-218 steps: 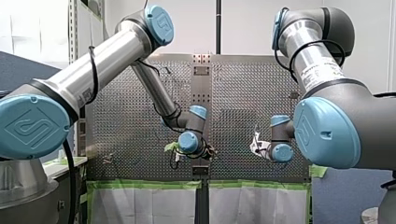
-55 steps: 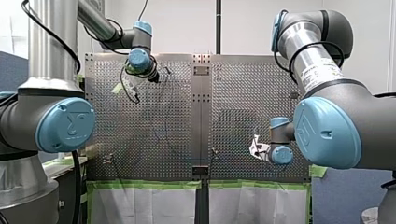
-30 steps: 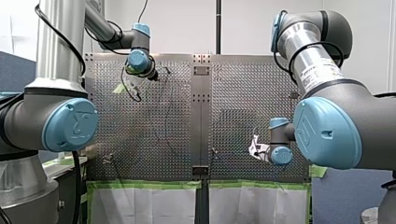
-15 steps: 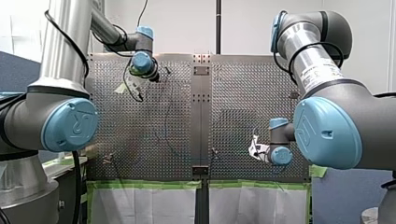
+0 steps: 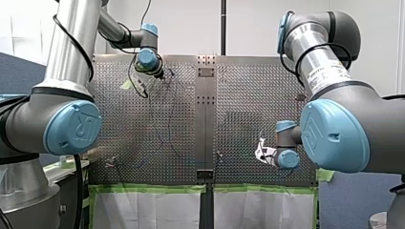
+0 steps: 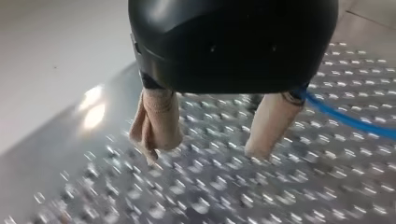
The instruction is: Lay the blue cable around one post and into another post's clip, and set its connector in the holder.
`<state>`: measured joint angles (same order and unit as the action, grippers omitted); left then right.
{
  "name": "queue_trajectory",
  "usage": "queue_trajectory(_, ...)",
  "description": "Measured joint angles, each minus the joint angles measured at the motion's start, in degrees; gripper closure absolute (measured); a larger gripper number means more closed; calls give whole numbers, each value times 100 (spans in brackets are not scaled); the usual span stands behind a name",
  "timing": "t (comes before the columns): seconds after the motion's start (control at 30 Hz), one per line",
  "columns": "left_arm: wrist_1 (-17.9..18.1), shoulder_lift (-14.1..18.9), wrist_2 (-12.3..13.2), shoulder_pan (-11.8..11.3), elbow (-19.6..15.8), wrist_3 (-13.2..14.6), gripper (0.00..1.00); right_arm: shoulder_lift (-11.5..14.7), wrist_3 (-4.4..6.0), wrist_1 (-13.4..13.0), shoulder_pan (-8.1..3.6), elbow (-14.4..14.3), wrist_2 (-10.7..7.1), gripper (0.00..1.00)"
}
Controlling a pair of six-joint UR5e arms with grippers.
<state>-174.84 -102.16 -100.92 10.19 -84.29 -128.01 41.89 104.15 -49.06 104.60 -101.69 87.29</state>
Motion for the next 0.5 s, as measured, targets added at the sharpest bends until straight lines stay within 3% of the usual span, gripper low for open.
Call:
queue_trajectory(0.17, -48, -149, 108, 54, 122, 54, 0, 0, 16, 45, -27, 18, -1, 81)
queue_trajectory(0.5, -136, -226, -37, 124, 137, 140, 0, 1, 27, 128, -80, 27, 4, 81)
